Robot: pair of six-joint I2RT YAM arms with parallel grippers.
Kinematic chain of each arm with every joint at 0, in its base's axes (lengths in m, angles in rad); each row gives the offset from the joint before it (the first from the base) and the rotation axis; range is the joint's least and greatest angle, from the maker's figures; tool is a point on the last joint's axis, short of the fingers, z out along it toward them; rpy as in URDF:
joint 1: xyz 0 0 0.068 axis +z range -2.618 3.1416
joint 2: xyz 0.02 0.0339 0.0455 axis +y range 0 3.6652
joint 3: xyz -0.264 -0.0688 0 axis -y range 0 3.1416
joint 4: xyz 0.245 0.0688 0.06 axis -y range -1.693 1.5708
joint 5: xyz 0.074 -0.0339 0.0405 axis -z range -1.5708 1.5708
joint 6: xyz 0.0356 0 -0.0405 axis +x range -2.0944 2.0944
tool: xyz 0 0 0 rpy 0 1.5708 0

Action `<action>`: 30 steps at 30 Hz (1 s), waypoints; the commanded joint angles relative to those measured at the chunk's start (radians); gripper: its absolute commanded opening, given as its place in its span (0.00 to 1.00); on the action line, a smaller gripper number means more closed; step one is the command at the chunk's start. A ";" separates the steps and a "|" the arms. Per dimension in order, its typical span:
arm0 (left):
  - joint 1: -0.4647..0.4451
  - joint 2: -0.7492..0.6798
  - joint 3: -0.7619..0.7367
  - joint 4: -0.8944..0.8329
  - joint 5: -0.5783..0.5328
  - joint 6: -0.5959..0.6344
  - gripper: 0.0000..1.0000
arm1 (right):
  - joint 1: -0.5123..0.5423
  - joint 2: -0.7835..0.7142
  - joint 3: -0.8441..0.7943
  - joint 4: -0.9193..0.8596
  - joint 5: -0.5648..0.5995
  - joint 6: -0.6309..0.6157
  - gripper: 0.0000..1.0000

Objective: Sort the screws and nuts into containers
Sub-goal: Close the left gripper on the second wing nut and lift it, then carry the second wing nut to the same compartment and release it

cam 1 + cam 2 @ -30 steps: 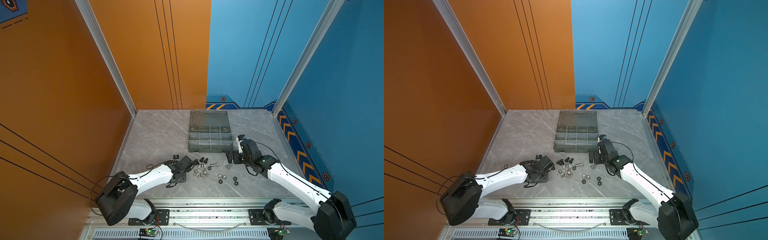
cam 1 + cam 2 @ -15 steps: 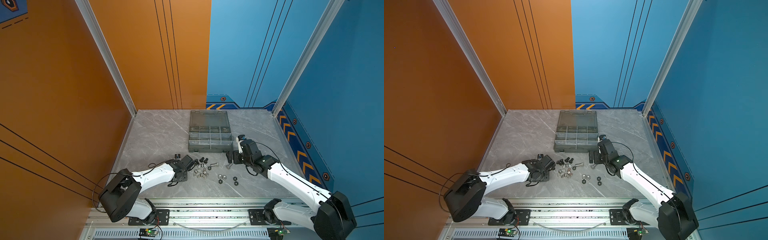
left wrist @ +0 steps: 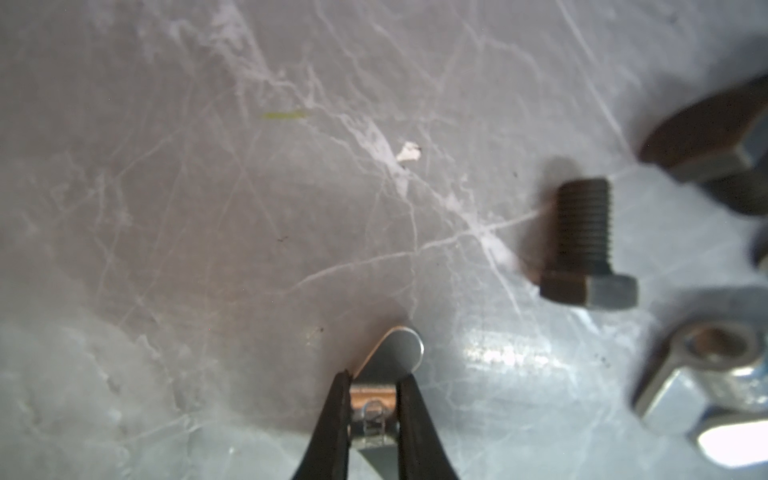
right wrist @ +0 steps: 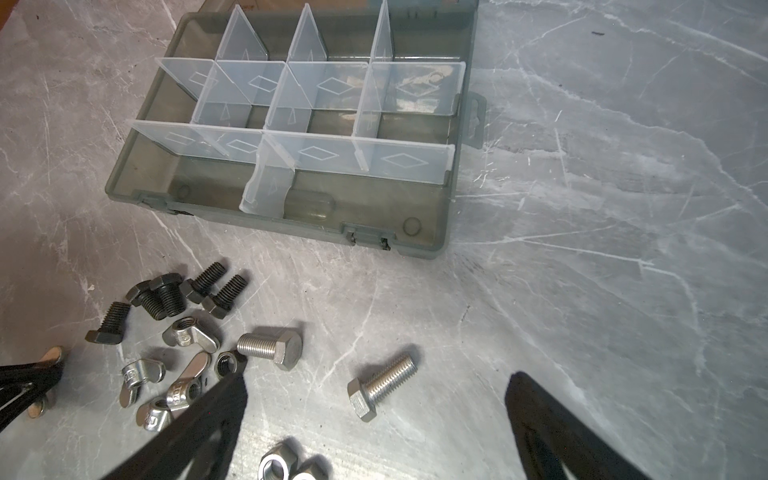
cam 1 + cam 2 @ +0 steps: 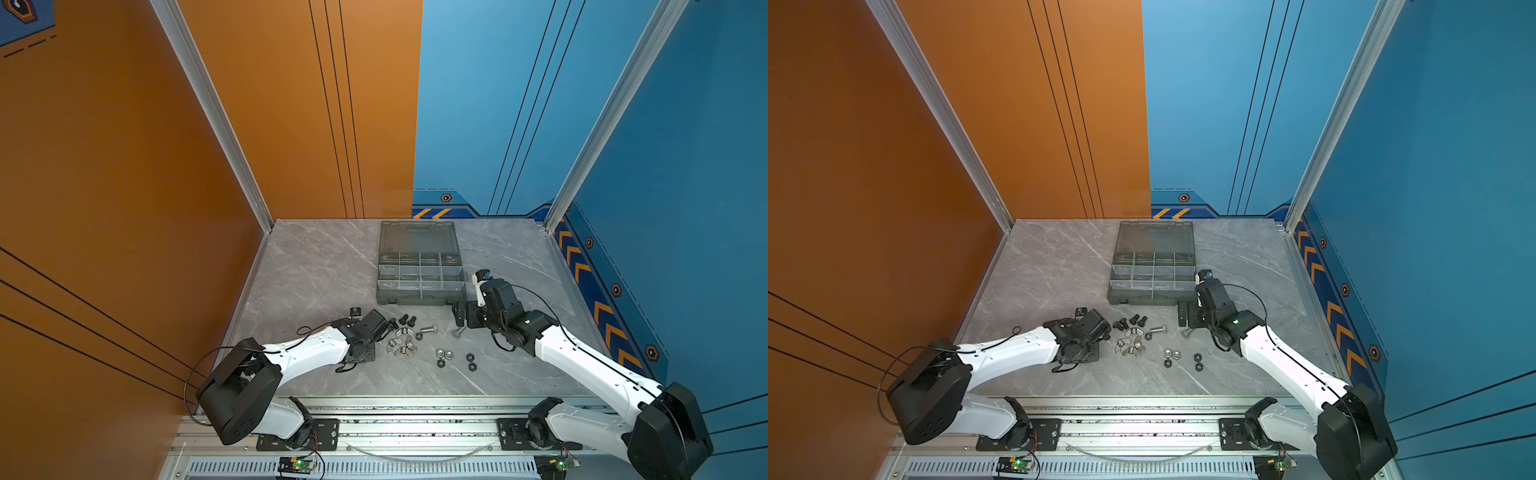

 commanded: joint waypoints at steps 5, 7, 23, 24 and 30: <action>0.006 -0.016 0.004 -0.026 0.010 0.002 0.00 | 0.004 -0.016 0.018 0.013 0.016 0.010 1.00; 0.010 -0.031 0.020 -0.026 0.013 0.017 0.00 | 0.004 -0.018 0.019 0.009 0.016 0.010 1.00; 0.224 0.020 0.414 0.189 0.114 0.285 0.00 | -0.003 -0.058 -0.013 0.015 0.037 0.020 1.00; 0.236 0.051 0.446 0.205 0.127 0.295 0.00 | -0.003 -0.061 -0.015 0.013 0.037 0.024 1.00; 0.278 0.237 0.611 0.276 0.208 0.323 0.00 | -0.003 -0.081 -0.032 0.014 0.041 0.040 1.00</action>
